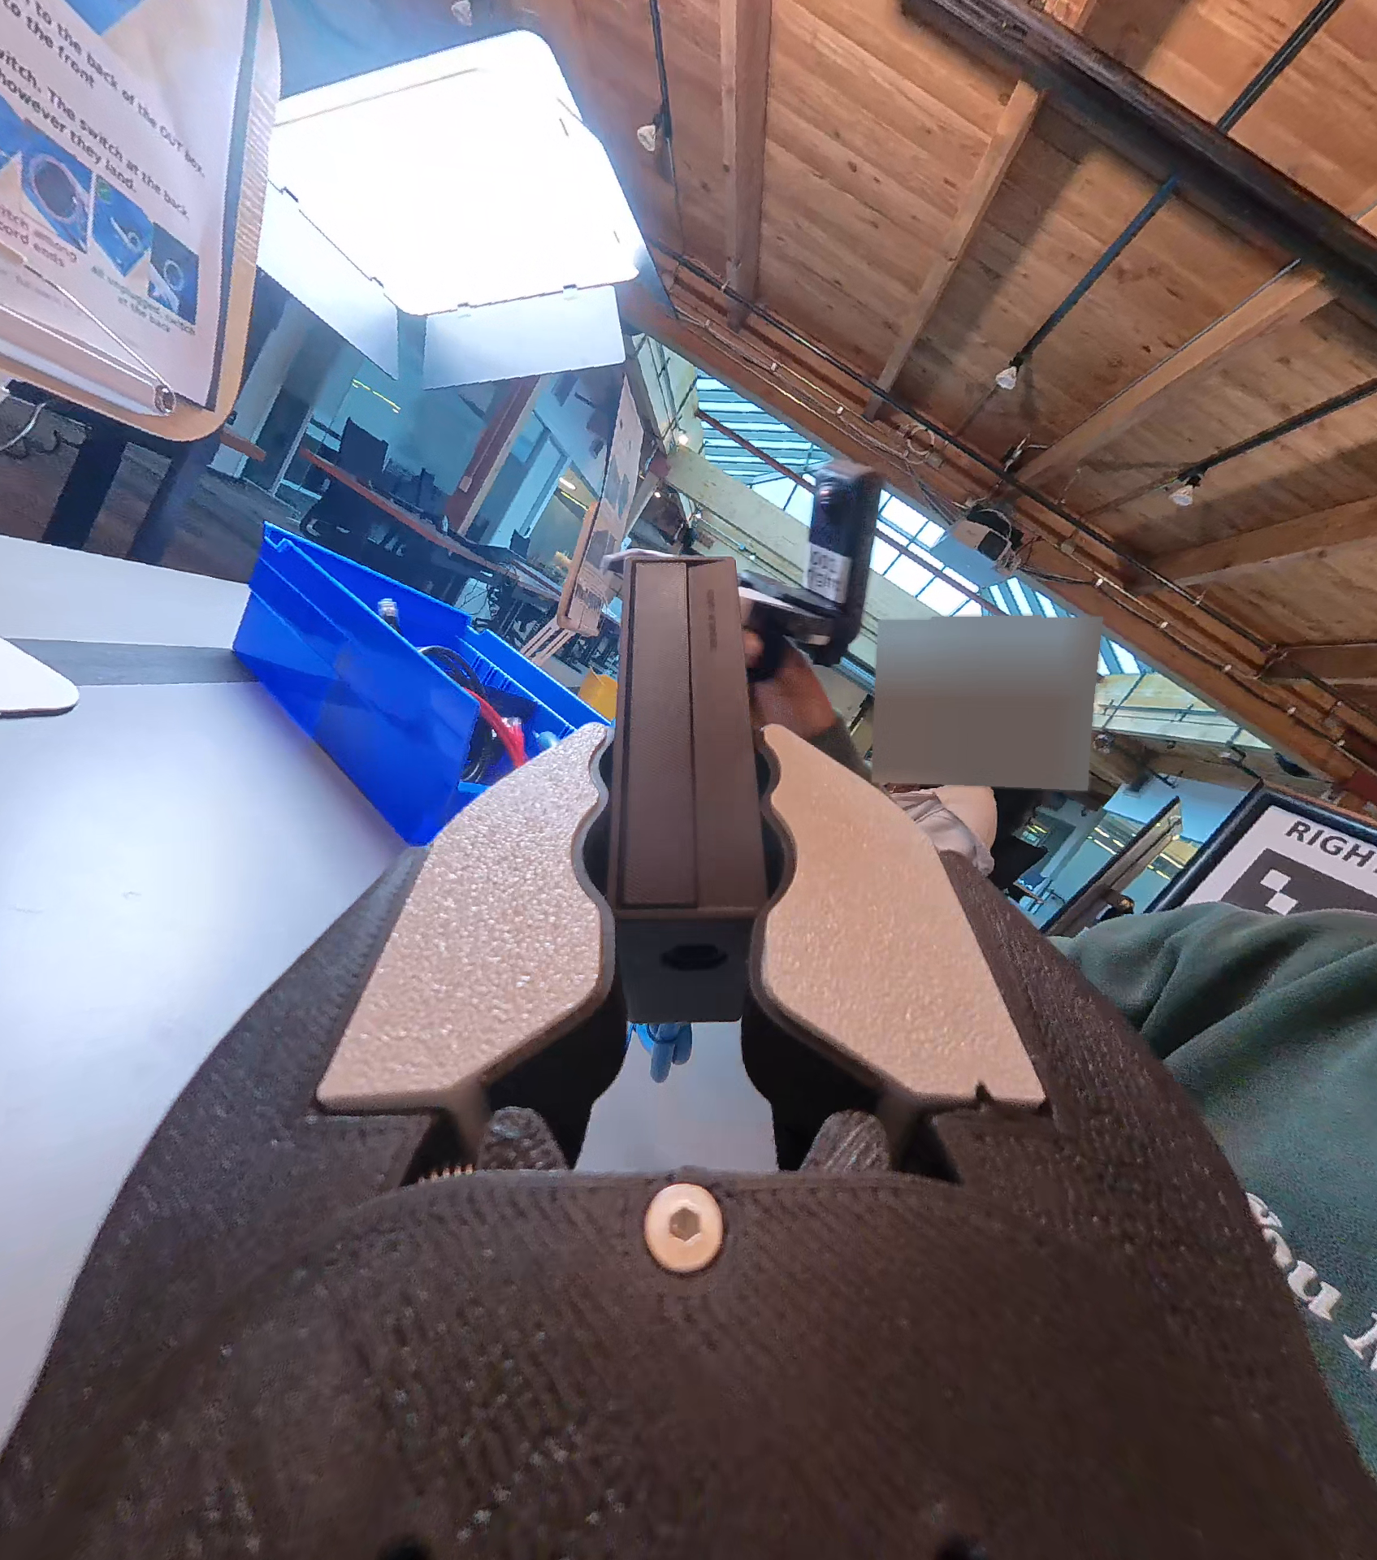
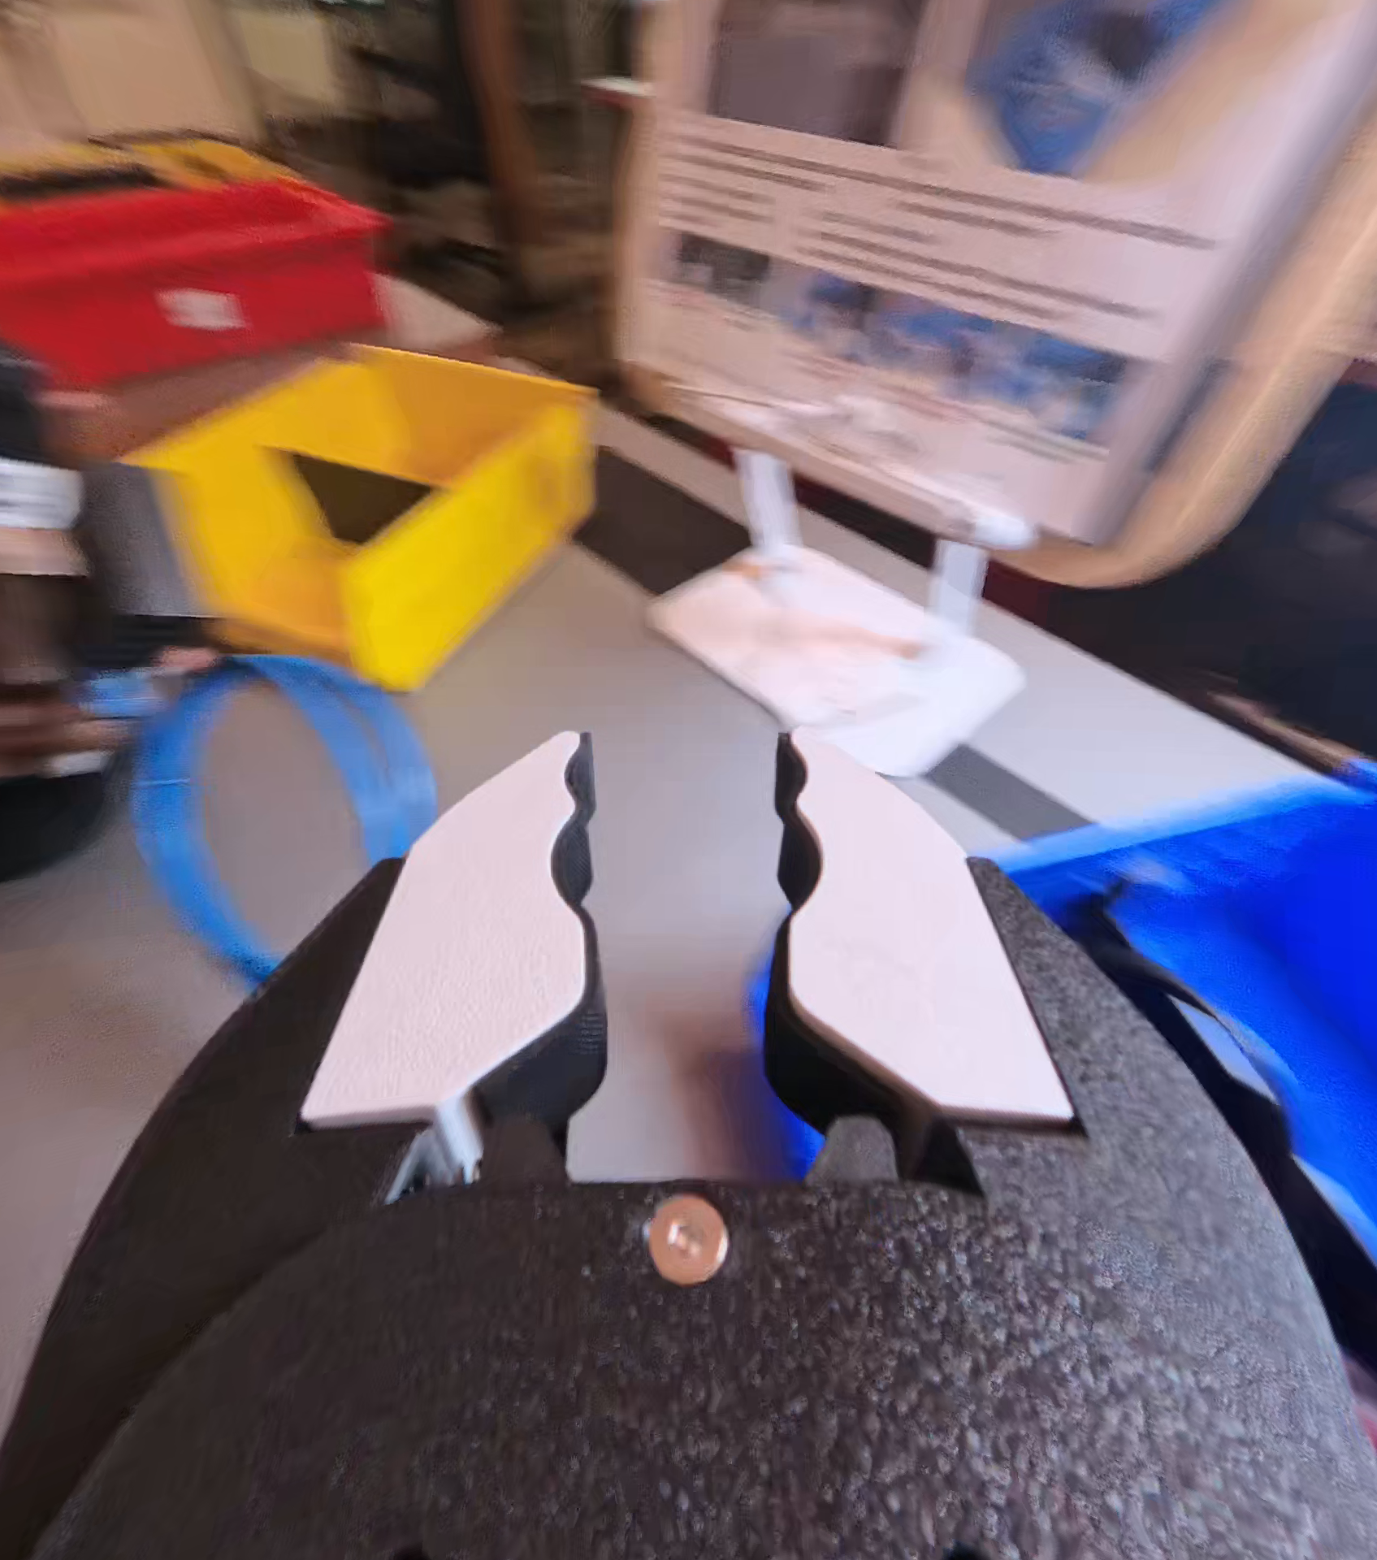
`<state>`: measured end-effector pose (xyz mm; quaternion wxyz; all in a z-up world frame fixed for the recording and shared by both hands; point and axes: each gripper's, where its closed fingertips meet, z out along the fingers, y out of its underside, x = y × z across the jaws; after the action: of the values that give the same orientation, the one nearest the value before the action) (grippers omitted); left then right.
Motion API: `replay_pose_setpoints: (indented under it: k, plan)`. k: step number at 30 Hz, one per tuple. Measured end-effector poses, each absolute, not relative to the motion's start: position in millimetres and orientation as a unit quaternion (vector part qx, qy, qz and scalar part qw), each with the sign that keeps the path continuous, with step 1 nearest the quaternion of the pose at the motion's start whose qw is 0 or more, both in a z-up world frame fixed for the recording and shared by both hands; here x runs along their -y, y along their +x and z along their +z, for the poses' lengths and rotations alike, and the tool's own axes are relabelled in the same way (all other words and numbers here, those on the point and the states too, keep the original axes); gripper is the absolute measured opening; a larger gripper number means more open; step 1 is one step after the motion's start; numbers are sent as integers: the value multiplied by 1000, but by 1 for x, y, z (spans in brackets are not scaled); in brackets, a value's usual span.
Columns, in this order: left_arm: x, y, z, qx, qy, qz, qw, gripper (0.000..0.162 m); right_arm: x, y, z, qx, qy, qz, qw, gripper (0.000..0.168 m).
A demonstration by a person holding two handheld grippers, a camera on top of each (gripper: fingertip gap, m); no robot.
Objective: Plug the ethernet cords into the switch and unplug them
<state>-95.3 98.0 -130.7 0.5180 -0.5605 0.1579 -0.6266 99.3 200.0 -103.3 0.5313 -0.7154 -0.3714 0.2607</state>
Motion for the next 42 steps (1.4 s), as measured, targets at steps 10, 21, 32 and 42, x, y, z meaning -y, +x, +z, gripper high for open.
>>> replay_pose_setpoints:
  k: [10, 21, 32, 42]
  plan:
    - [-89, -85, -131, -174, -560, -620, 521, 29, -53, -86, -175, 528, -640, 410, 378, 37]
    - [-74, -71, -140, -267, -577, -608, 476, 33, -47, -84, -186, 573, -636, 425, 296, 16]
    - [-51, -56, -167, -387, -617, -544, 416, 31, -33, -59, -187, 570, -615, 499, 220, 16]
    - [-53, -57, -154, -395, -599, -496, 489, 30, -42, -62, -180, 554, -634, 474, 258, 14]
